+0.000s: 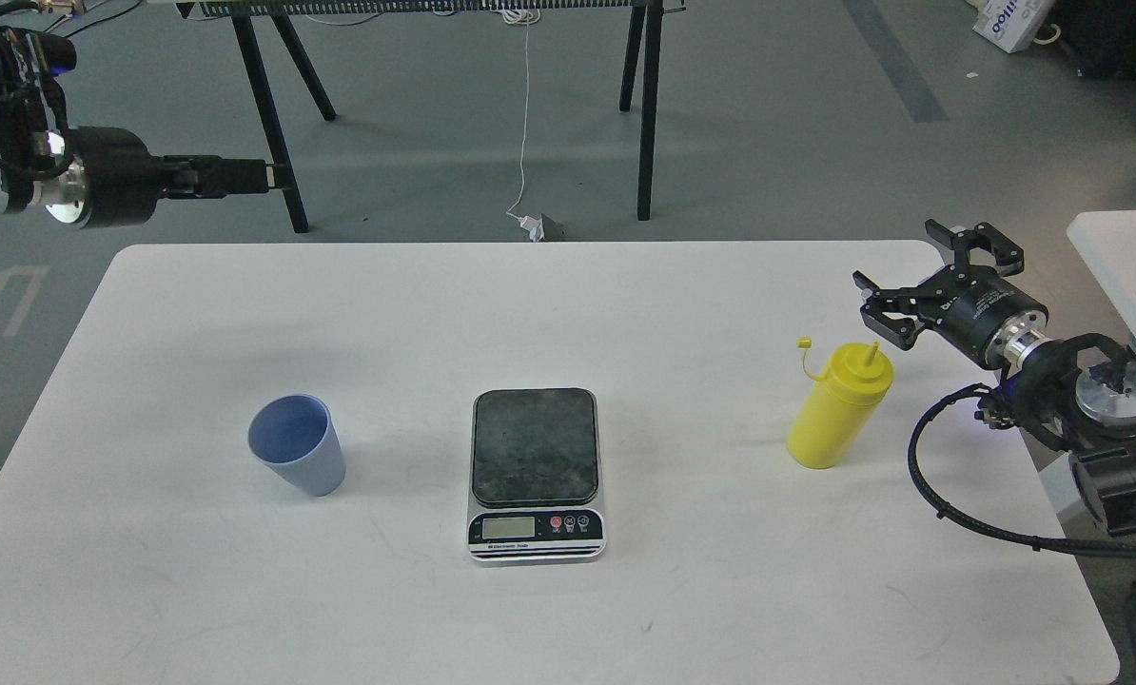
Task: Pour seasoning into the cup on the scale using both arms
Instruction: 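Move the left gripper down toward the blue cup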
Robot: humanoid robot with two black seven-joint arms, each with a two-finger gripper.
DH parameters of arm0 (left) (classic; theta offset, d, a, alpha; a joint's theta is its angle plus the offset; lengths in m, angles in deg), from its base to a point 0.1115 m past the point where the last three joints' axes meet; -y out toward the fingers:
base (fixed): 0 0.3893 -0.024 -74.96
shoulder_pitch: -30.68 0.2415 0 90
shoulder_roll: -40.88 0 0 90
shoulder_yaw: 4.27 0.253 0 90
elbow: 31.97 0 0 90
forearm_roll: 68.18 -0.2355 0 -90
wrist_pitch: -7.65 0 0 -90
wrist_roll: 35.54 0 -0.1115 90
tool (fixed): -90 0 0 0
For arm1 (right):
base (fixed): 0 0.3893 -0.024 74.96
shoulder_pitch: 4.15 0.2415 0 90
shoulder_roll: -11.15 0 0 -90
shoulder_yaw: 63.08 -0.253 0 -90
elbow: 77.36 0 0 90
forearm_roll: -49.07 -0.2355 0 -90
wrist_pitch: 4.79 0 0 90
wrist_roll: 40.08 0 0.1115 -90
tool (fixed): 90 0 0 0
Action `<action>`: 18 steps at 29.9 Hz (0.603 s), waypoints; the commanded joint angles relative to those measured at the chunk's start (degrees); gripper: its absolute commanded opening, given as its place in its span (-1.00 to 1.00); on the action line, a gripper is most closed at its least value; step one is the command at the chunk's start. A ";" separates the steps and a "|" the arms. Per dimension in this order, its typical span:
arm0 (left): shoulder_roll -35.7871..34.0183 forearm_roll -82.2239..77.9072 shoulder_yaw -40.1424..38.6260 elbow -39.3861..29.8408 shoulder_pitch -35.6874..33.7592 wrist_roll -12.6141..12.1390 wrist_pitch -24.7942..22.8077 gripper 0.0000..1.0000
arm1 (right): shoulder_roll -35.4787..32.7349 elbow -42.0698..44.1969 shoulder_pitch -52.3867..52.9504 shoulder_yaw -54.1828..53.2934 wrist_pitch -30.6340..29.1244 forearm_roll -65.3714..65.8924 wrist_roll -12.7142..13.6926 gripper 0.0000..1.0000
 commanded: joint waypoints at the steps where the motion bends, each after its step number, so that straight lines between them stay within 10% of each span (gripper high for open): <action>1: -0.08 -5.66 0.10 -2.89 0.39 -0.01 -0.01 0.99 | 0.00 0.00 -0.12 -0.06 0.00 -0.01 -0.02 0.98; 18: -2.37 -10.85 12.57 -10.10 0.83 -0.01 -0.01 0.97 | 0.97 0.09 -0.74 0.65 0.00 0.08 -0.02 0.98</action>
